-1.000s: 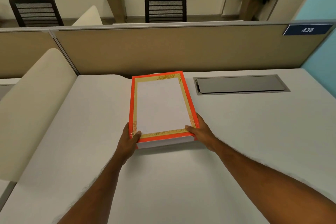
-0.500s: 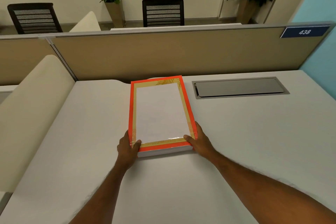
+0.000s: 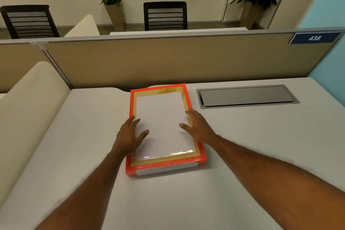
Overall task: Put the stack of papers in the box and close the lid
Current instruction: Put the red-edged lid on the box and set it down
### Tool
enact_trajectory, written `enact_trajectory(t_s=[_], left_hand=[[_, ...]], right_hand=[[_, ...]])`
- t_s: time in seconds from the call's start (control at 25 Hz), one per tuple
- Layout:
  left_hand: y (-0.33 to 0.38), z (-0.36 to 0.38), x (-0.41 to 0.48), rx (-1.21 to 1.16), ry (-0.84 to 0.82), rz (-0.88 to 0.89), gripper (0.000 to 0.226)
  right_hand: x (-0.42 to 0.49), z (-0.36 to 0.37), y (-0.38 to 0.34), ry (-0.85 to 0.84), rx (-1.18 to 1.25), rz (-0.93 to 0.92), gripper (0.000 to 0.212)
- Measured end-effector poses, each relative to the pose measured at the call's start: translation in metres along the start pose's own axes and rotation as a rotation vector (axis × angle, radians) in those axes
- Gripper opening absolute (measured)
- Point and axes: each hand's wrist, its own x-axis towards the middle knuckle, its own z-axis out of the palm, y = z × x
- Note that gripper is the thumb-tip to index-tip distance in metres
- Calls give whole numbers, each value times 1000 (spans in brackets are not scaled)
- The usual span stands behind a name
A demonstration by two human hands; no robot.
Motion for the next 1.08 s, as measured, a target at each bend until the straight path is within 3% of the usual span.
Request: enact_trajectory(t_s=[0.12, 0.44, 0.56, 0.88, 1.08], left_hand=[[10, -8, 41, 101, -105, 22, 73], [6, -8, 101, 177, -145, 37, 70], [2, -3, 107, 216, -84, 78, 67], [0, 5, 98, 260, -36, 106, 65], [2, 13, 49, 260, 6, 197, 65]], right_hand=[[49, -9, -8, -71, -88, -10, 66], [125, -14, -4, -116, -145, 57, 72], [136, -11, 5, -106, -168, 50, 69], [127, -6, 9, -97, -246, 9, 68], [42, 16, 3, 10, -168, -103, 66]])
